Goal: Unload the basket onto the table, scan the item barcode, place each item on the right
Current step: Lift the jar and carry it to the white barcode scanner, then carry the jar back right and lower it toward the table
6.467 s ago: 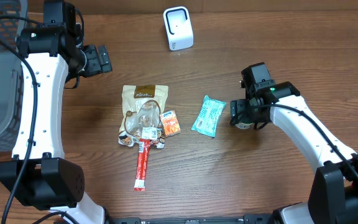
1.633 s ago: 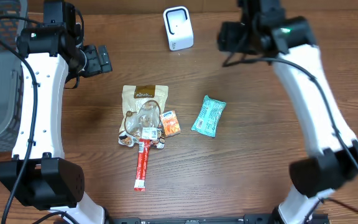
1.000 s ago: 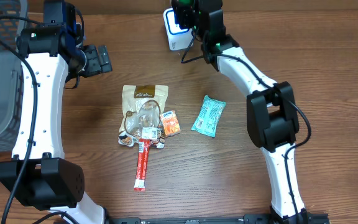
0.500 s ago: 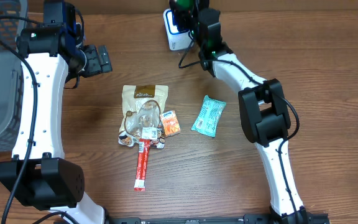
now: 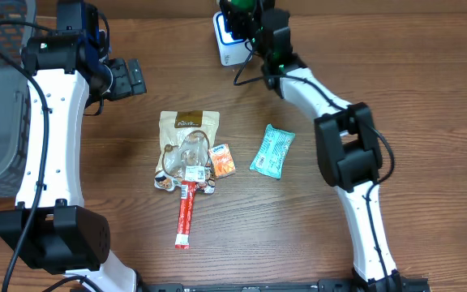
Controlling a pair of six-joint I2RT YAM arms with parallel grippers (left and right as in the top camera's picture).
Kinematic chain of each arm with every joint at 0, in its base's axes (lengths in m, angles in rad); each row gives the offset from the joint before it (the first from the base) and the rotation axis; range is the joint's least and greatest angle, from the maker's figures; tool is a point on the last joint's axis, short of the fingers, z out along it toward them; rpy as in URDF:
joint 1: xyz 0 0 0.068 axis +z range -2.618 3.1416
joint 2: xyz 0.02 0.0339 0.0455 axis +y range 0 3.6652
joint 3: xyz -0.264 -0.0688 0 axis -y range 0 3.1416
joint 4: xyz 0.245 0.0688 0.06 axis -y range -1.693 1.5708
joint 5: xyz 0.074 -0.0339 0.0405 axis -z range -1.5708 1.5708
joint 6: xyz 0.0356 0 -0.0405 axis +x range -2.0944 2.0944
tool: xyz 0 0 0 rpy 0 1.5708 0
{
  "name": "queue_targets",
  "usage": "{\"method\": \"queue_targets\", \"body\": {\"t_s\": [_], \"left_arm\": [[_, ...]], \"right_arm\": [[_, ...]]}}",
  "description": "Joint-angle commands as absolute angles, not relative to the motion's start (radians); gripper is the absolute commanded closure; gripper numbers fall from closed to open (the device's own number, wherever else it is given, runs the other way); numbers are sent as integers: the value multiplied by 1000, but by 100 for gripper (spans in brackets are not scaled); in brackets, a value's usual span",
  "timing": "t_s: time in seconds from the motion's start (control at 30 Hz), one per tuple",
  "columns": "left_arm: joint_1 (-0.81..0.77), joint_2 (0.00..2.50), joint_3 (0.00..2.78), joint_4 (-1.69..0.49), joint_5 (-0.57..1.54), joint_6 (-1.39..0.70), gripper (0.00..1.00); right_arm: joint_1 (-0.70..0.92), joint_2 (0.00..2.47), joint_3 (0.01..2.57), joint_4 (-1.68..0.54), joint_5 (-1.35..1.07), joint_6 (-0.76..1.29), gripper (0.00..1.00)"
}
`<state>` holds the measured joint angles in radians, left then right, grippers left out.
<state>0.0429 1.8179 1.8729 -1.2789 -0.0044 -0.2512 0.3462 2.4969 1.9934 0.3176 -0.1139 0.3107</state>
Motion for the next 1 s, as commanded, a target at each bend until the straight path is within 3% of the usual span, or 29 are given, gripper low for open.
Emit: {"method": "queue_targets", "body": {"t_s": [0.0,0.27,0.5,0.7,0.97], "left_arm": [[39,1818,1889,-1279,-3,-243,0],[39,1818,1889,-1279,-3,-243,0],[39,1818,1889,-1279,-3,-243,0],[39,1818,1889,-1279,-3,-243,0],[39,1818,1889,-1279,-3,-243,0]], "right_arm": [[305,2223,2016,201,-163,345,96],[186,1822,2016,-726,-160,401,96],[41,1810,1971,-1279,-155,392,96],[-24,1810,1744,-1324,-113,397,96],[-35,1810,1401,-1115,2,511,96]]}}
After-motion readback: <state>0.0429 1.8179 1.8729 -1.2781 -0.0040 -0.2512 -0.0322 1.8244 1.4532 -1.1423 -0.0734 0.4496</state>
